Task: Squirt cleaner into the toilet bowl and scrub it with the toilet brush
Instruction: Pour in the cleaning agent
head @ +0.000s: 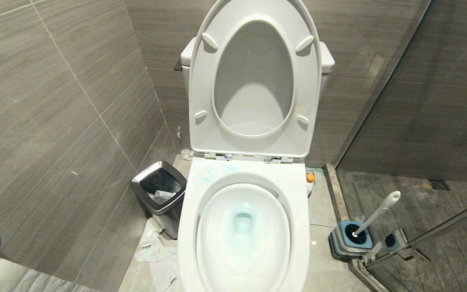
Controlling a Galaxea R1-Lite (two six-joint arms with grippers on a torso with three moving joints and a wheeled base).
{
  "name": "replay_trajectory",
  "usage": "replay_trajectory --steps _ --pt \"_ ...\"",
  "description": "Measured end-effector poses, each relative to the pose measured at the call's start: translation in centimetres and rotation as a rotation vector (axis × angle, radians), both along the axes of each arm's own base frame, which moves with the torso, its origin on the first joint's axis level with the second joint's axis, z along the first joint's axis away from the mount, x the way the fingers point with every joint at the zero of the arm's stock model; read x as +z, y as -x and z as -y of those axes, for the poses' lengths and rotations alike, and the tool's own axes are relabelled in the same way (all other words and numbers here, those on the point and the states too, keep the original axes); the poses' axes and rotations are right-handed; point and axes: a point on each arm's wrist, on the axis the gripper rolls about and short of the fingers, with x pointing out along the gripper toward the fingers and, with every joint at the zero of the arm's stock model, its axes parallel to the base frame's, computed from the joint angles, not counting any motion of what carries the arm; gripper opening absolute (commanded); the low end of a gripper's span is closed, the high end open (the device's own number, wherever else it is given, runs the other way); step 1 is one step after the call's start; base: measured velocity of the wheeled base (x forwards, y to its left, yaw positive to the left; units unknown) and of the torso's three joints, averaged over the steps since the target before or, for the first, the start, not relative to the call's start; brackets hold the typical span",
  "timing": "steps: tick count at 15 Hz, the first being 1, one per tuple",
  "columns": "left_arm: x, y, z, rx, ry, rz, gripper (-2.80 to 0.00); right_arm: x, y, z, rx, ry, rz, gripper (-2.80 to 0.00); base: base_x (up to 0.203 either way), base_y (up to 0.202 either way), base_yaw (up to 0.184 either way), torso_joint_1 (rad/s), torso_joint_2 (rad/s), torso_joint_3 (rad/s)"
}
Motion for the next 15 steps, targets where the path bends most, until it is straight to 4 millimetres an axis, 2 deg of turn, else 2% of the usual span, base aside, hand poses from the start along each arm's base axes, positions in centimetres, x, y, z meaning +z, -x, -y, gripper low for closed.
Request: replay_trajectory --steps 15 --pt "0.05 0.0 -0.01 -0.002 0.002 0.005 -2.8 0.0 0.0 0.0 -0.001 0.0 0.0 0.0 0.0 0.0 0.0 0.0 0.0 0.0"
